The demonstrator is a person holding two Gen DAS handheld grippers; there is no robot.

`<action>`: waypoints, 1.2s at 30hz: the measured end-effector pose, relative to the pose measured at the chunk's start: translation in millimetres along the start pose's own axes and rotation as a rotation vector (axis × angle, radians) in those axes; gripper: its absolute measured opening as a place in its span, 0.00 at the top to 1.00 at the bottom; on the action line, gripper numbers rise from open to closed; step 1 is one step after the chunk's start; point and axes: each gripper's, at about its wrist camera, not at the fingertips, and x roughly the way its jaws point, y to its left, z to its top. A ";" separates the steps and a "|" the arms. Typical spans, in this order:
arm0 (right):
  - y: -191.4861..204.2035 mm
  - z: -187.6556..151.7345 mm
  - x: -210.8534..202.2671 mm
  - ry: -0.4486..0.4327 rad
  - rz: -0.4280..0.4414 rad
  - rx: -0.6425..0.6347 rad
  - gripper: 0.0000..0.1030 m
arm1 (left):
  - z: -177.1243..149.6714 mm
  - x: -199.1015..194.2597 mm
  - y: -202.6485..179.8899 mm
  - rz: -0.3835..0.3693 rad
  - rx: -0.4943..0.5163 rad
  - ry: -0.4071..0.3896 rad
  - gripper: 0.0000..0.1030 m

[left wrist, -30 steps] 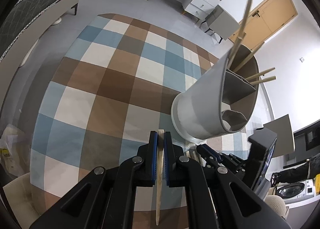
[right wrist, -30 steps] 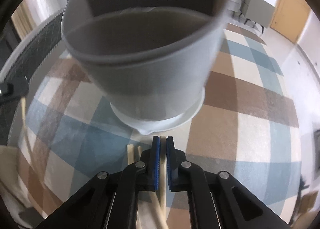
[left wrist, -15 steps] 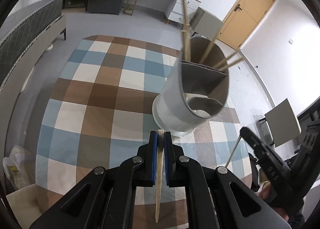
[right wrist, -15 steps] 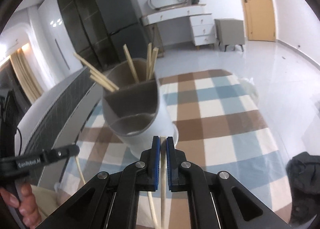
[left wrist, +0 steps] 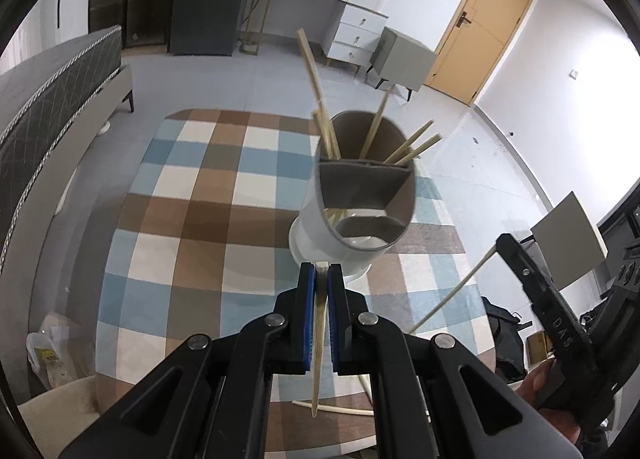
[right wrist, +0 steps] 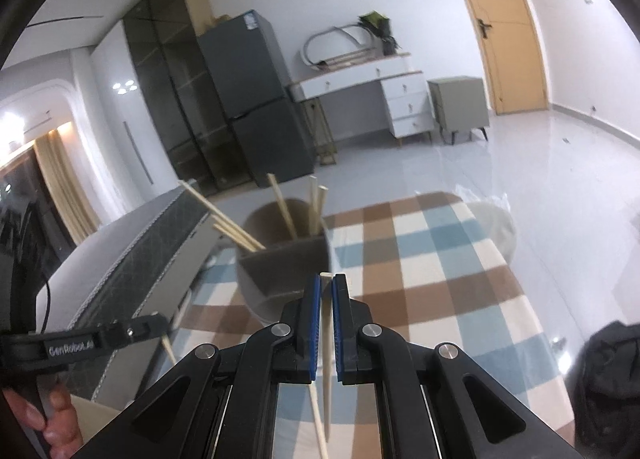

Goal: Organize utensils
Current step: 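Carry the chopstick with the right gripper above the caddy opening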

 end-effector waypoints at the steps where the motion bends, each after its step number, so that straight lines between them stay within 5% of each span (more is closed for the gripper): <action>1: 5.2 0.2 -2.0 -0.005 -0.004 -0.027 0.95 | 1.8 -2.6 -2.7 0.005 0.011 -0.007 0.98; 17: 22.2 25.7 -29.5 -0.073 0.048 -0.054 0.95 | 39.9 -40.9 -25.7 -0.019 0.073 -0.083 0.98; 36: 41.6 103.0 -3.5 -0.157 0.069 -0.104 0.95 | 108.5 -47.0 -10.9 -0.062 0.039 -0.156 0.98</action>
